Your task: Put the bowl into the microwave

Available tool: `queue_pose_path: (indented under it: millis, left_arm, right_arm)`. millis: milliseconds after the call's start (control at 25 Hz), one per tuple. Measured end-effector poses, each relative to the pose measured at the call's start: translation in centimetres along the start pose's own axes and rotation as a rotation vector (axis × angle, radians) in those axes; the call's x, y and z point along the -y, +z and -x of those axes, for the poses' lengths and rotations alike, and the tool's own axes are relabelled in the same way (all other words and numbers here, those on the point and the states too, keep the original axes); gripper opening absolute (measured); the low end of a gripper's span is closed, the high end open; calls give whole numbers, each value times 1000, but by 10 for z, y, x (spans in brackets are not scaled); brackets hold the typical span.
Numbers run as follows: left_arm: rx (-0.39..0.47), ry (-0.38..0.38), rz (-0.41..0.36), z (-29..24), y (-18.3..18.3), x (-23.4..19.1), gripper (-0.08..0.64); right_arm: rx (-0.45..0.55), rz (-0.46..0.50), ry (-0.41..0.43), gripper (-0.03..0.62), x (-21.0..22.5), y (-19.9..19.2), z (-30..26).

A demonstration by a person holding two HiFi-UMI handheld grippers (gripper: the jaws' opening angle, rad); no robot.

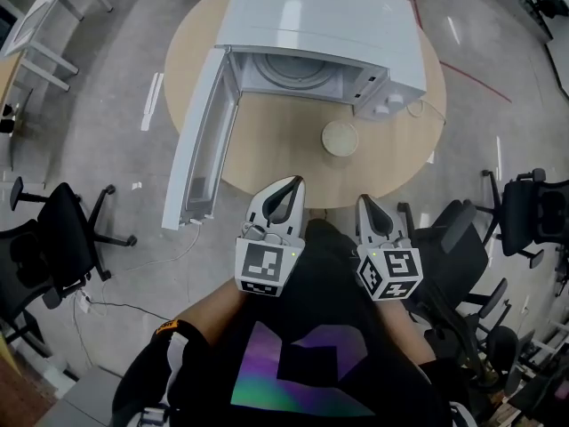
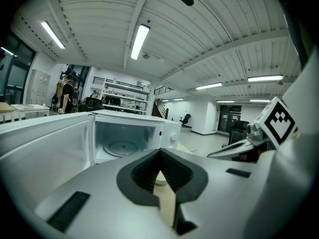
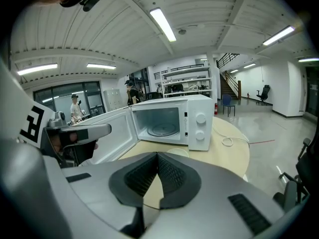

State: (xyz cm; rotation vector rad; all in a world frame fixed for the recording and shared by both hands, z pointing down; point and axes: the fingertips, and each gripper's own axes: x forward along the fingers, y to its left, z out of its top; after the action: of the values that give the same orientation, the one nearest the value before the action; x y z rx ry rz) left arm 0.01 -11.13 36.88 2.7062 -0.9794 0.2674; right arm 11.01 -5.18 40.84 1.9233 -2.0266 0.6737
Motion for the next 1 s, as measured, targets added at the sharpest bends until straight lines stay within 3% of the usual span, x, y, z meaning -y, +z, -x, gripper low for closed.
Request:
queue_pose_path:
  millis: [640,840,1000]
  left_arm:
    - [-105,166,-34,-66,-2,-22,46]
    - [-165,227,-31,-92,-12,-23,46]
    - [-204,271,-13,-109,-19,-21,46]
  right_arm:
    - [-123,-95,106,15,70,-2,-84]
    - [-210,-162,151,17,98,-18,-112]
    - [-302,-228,239,17,109,-34,-131]
